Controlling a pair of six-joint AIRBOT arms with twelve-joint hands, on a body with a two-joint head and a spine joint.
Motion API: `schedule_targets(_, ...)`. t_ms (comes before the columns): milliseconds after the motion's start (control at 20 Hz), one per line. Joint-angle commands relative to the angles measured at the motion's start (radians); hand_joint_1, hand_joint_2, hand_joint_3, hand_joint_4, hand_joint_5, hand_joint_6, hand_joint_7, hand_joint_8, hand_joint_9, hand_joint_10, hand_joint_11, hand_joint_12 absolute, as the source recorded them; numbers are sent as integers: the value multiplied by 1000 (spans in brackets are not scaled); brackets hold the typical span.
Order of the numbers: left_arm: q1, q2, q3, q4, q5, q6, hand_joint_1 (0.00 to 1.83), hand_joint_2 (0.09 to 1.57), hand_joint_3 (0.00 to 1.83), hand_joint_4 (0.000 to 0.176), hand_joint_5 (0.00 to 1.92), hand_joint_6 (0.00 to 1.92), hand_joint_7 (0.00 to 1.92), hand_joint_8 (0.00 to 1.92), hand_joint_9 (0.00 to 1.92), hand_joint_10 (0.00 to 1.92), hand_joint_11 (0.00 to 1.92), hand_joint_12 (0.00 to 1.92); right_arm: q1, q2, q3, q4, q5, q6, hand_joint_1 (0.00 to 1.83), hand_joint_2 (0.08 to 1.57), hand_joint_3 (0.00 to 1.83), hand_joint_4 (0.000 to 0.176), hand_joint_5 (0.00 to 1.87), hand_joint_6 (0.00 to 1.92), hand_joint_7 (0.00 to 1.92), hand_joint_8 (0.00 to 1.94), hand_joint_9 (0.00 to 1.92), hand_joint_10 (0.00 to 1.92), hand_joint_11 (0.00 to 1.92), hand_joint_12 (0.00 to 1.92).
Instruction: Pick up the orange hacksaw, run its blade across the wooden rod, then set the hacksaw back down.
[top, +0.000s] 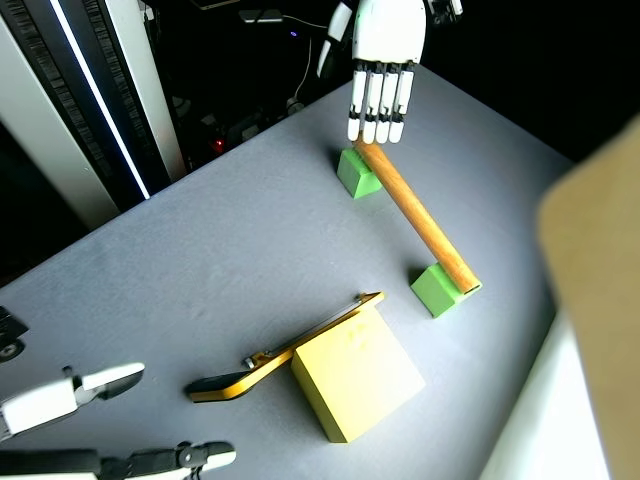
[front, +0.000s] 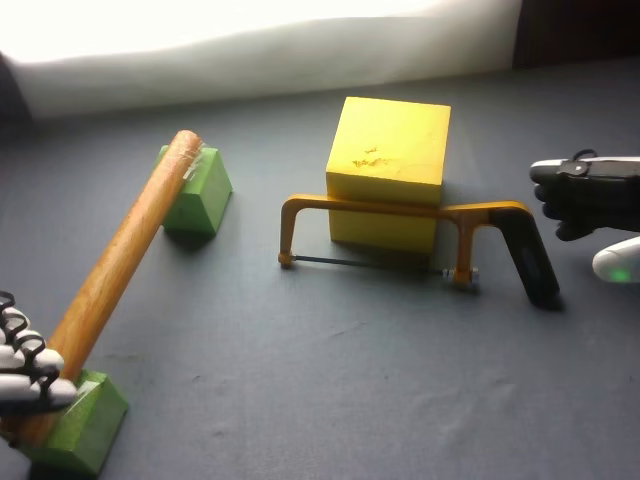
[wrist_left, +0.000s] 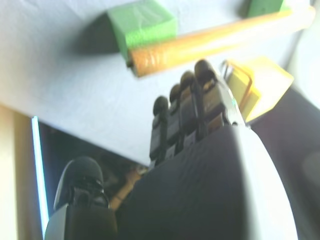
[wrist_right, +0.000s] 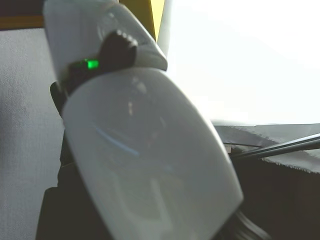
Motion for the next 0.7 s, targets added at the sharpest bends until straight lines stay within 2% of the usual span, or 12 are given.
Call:
schedule_targets(0, -13, 2, 2, -47, 32, 8, 97, 1208, 1, 0, 166, 1, 141, 2, 116, 1, 0, 278, 13, 5, 11, 67, 100, 2, 1195, 1125, 9, 0, 121, 6, 122, 4, 169, 0, 0, 817)
schedule_targets(250, -20, -11, 7, -61, 86, 9, 81, 1217, 1, 0, 173, 0, 144, 0, 129, 0, 0, 291, 5, -49, 82, 61, 150, -10, 1195, 1119, 2, 0, 127, 8, 111, 2, 146, 1, 0, 761)
schedule_targets(400, -12, -16, 5, -61, 83, 9, 58, 1234, 4, 0, 161, 1, 134, 1, 118, 0, 0, 269, 5, -78, 109, 61, 164, -4, 1200, 1117, 1, 0, 153, 13, 140, 10, 155, 4, 0, 755)
schedule_targets(500, -4, -17, 2, -61, 73, 9, 71, 1226, 0, 0, 177, 3, 150, 3, 126, 2, 0, 319, 13, -108, 122, 61, 170, -3, 1178, 1125, 4, 0, 159, 8, 154, 7, 165, 5, 0, 784)
schedule_targets(650, 8, -17, -4, -61, 71, 9, 40, 1234, 2, 0, 157, 2, 121, 0, 96, 0, 0, 254, 31, -142, 134, 62, 170, -4, 1192, 1123, 2, 0, 161, 5, 144, 1, 164, 3, 0, 788)
